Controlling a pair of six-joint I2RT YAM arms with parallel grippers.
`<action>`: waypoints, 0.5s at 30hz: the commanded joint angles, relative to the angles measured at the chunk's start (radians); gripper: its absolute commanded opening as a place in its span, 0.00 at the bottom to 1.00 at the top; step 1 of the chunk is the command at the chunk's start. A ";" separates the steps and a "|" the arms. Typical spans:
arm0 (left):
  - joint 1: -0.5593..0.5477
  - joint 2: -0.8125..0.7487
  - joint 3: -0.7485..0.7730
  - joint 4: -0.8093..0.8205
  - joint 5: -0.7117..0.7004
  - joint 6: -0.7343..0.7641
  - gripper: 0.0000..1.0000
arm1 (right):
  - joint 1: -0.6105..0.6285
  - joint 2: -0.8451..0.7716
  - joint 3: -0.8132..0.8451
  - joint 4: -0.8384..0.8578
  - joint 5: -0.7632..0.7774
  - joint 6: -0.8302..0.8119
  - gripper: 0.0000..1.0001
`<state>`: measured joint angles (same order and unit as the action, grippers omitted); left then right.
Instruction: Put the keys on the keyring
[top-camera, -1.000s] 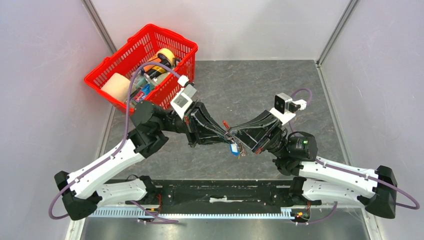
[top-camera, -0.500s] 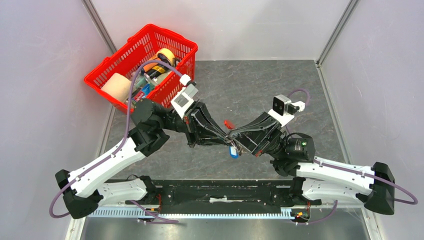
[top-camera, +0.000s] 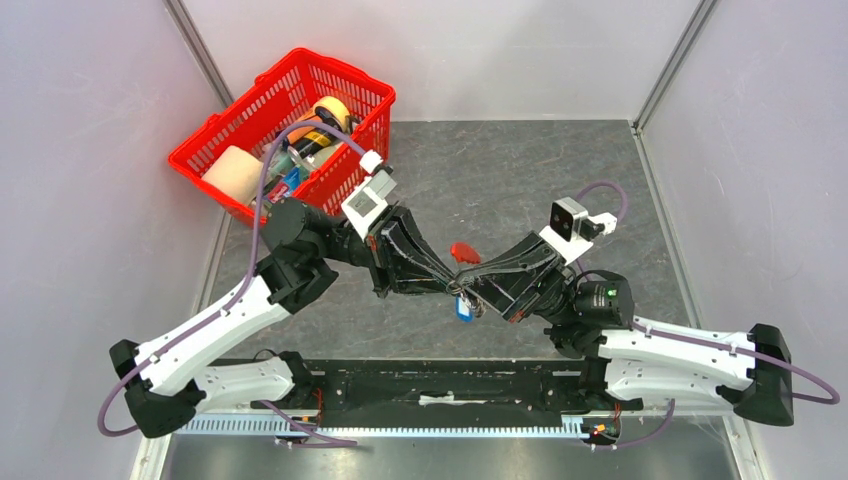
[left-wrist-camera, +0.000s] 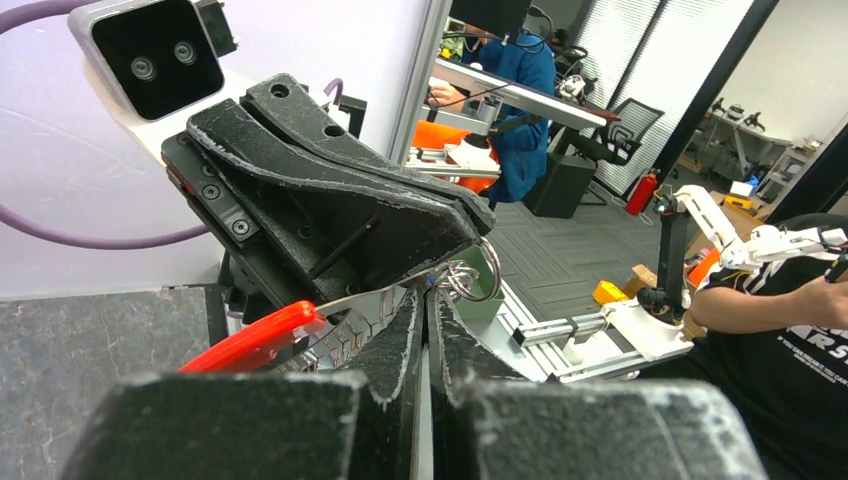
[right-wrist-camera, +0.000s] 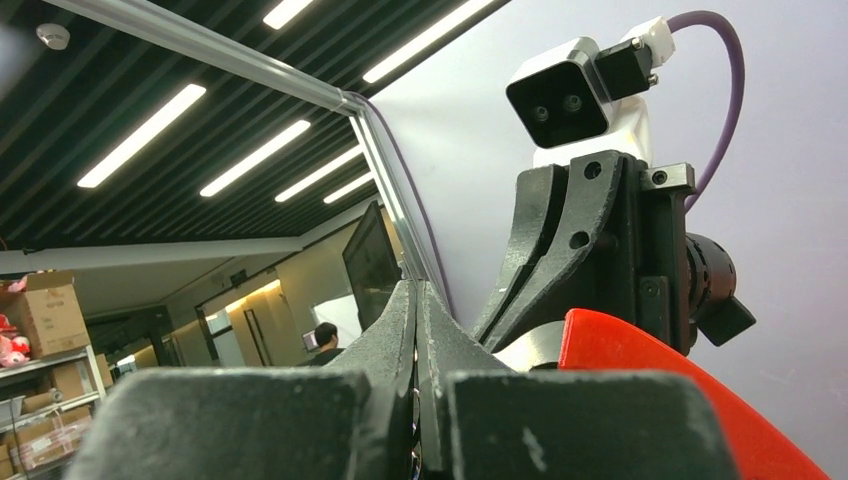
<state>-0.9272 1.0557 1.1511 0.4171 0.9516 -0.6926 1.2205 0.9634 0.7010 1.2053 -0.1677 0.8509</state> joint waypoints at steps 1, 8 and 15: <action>0.014 -0.004 -0.004 0.022 -0.177 -0.007 0.11 | 0.039 0.005 -0.008 -0.122 -0.098 -0.040 0.00; 0.014 -0.051 -0.056 -0.009 -0.198 -0.003 0.31 | 0.040 0.007 -0.042 -0.006 -0.036 -0.020 0.00; 0.013 -0.083 -0.071 -0.038 -0.211 0.002 0.34 | 0.040 0.057 -0.025 0.086 -0.030 -0.007 0.00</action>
<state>-0.9237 0.9848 1.0809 0.3893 0.8433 -0.6930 1.2419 0.9936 0.6743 1.2778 -0.1703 0.8421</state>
